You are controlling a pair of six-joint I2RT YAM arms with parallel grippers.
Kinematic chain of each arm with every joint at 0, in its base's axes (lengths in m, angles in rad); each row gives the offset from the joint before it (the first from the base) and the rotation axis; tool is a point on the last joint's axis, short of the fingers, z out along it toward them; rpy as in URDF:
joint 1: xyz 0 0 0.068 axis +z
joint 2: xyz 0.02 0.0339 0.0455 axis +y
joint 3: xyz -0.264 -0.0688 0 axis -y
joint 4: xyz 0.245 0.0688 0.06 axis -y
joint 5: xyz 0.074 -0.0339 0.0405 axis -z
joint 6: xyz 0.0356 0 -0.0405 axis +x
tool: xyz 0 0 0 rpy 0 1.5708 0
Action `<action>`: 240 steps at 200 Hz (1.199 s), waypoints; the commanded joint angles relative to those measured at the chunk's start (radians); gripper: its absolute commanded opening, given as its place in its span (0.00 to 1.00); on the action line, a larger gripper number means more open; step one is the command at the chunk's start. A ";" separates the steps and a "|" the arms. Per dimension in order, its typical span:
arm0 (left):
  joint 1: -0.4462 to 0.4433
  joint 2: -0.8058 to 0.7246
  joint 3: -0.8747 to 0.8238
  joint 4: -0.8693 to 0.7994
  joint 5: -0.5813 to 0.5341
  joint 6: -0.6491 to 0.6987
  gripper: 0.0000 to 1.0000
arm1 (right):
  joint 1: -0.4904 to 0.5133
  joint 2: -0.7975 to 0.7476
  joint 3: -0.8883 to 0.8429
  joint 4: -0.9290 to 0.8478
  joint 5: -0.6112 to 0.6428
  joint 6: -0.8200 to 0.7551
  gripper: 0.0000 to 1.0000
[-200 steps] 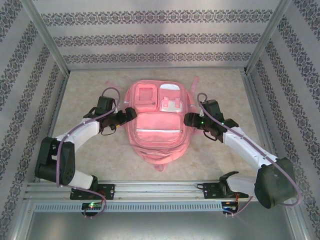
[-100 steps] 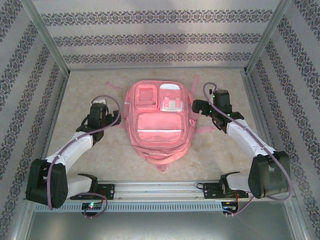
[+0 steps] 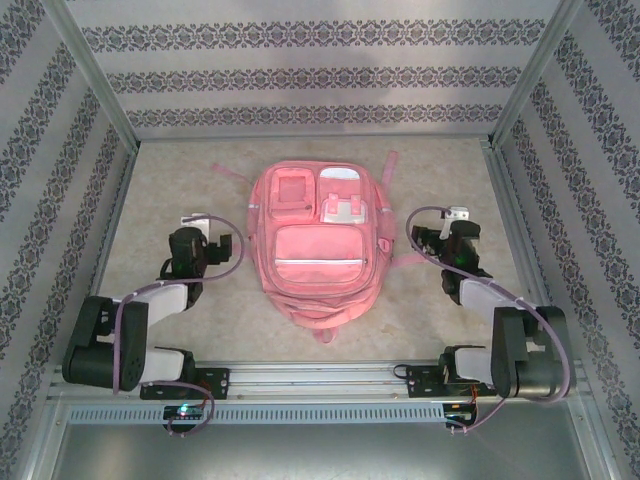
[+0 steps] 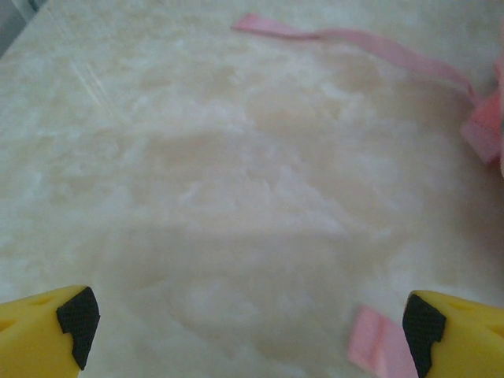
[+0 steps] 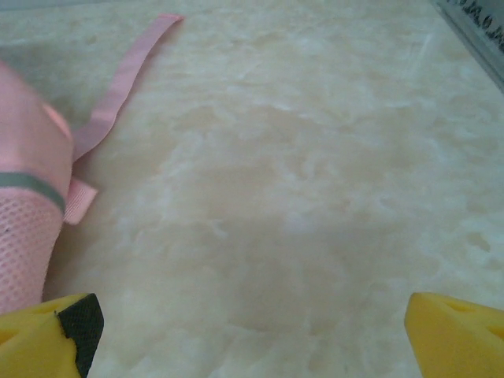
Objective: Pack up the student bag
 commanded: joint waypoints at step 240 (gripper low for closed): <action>0.126 0.277 -0.211 0.841 0.102 -0.108 1.00 | 0.023 0.253 -0.070 0.562 -0.089 -0.074 0.98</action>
